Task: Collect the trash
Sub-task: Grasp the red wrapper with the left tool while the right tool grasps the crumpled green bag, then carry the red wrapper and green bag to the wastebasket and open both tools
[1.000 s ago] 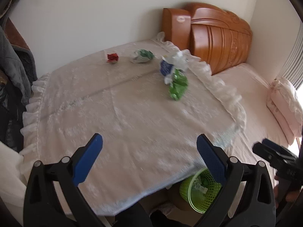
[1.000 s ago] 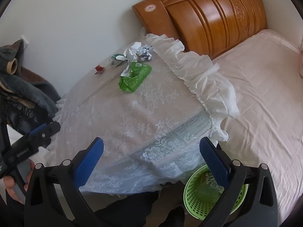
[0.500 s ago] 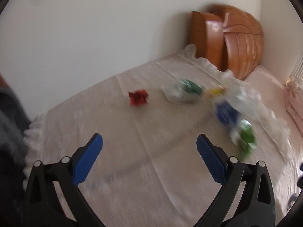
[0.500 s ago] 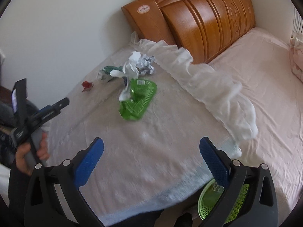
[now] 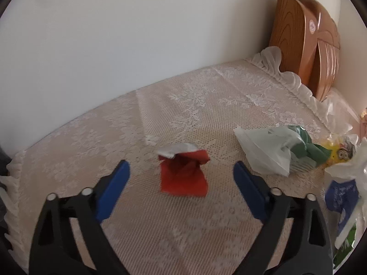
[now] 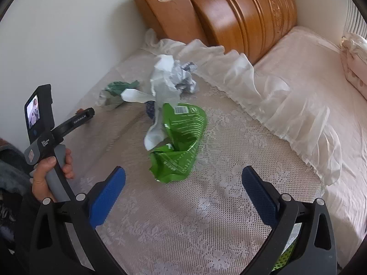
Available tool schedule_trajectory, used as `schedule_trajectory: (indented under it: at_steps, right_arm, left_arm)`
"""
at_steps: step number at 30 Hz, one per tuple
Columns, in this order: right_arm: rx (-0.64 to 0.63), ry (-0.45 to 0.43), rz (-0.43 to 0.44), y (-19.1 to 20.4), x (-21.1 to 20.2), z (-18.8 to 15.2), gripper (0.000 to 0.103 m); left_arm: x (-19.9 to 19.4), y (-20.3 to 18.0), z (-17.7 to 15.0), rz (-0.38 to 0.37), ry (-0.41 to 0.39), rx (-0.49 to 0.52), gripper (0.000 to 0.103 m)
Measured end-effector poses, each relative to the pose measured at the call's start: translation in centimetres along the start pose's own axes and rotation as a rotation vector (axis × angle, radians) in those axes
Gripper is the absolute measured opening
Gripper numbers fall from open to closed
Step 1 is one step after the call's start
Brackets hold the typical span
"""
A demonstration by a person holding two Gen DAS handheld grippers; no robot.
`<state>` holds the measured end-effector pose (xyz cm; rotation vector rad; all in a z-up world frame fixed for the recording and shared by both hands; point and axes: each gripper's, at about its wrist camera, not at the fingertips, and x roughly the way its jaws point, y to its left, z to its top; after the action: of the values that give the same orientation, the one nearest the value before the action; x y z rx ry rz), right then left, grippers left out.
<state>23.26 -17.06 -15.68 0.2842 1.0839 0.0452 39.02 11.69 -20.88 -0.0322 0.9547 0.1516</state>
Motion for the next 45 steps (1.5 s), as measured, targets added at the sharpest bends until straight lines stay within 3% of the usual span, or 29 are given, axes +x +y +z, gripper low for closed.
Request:
schedule_trajectory:
  at_steps: [8,12,17,23,29,34,37,41,45]
  right_arm:
    - [-0.028,0.022,0.029,-0.4,1.3,0.2,0.100]
    - [-0.032,0.028,0.046,-0.5,1.6,0.3,0.100]
    - [-0.024,0.015,0.039,-0.5,1.6,0.8,0.100]
    - [-0.064,0.051,-0.009,0.6,4.2,1.8,0.097]
    - [-0.066,0.097,-0.045,1.0,6.1,1.6,0.079]
    - [-0.056,0.112,-0.003,0.9,5.7,1.7,0.048]
    - [-0.051,0.115,-0.008,0.9,5.4,1.5,0.046]
    - [0.029,0.116,0.064,-0.3,4.2,0.8,0.046]
    - [0.044,0.104,0.082,-0.8,2.5,0.2,0.046]
  left_arm:
    - [1.8,0.8,0.5,-0.038,0.036,-0.068,0.046]
    - [1.8,0.8,0.6,-0.045,0.034,-0.032,0.034]
    - [0.7,1.1,0.4,-0.066,0.042,-0.037,0.030]
    - [-4.3,1.3,-0.6,-0.091,0.024,-0.041,0.030]
    - [-8.5,0.3,-3.4,-0.149,0.032,-0.031,0.030]
    - [-10.6,-0.6,-5.5,-0.186,0.049,-0.008,0.030]
    - [-11.6,-1.1,-6.2,-0.208,0.049,0.015,0.030]
    - [-12.8,-1.3,-6.7,-0.233,0.041,0.032,0.030]
    - [-13.9,-1.5,-7.2,-0.258,0.038,0.052,0.030]
